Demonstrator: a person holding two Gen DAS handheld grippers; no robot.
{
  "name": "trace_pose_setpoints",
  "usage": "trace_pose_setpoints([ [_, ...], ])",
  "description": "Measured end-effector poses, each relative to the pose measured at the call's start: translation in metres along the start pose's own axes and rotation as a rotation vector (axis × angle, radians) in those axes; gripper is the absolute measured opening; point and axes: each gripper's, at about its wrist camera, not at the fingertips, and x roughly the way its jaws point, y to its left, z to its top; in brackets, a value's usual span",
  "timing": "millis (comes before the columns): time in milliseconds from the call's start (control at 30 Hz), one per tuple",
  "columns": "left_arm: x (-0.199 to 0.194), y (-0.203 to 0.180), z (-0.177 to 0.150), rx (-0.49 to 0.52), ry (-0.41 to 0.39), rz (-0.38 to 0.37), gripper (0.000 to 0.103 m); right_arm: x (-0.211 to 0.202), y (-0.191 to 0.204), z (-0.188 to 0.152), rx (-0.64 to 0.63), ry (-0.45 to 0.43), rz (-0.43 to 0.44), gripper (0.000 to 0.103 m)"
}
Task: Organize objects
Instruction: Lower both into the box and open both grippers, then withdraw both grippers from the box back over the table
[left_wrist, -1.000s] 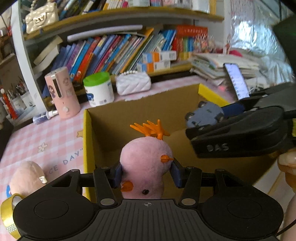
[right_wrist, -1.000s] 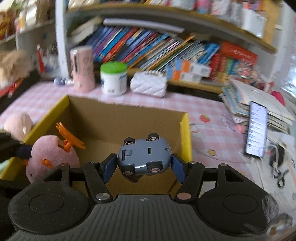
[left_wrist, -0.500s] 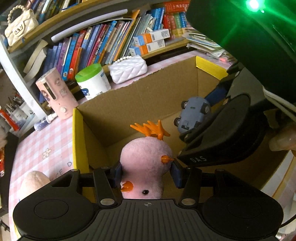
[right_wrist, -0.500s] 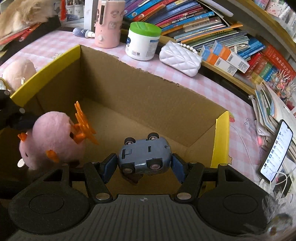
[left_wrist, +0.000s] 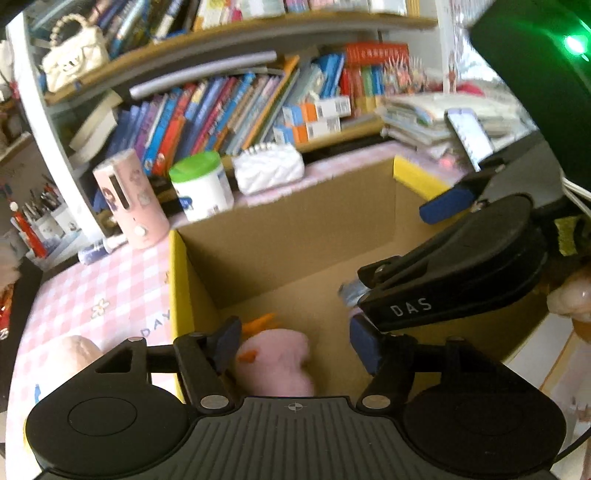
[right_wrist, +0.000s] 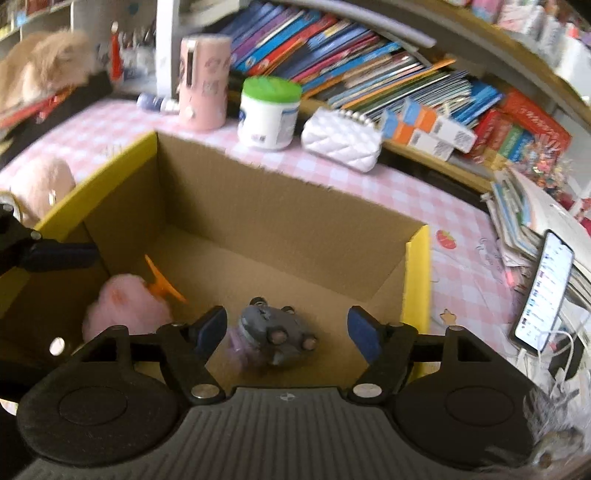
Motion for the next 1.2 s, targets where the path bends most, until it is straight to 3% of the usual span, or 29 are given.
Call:
trace_pose_setpoints([
  [300, -0.048, 0.01, -0.01, -0.084, -0.12, 0.017, 0.072, -0.067, -0.003, -0.014, 0.194, -0.182, -0.086, 0.072],
  [533, -0.081, 0.022, -0.033, -0.145, -0.164, 0.035, 0.077, -0.105, 0.009, -0.042, 0.336, -0.253, -0.146, 0.072],
  [700, -0.099, 0.031, -0.055, -0.18, -0.167, 0.05, 0.085, -0.125, 0.033, -0.065, 0.333, -0.283, -0.236, 0.074],
  [867, -0.111, 0.04, -0.077, -0.198, -0.153, 0.065, 0.087, -0.136, 0.059, -0.088, 0.363, -0.271, -0.294, 0.077],
  [1200, -0.113, 0.06, -0.127, -0.239, 0.0, 0.075, 0.091, -0.123, 0.115, -0.123, 0.33, -0.101, -0.315, 0.088],
])
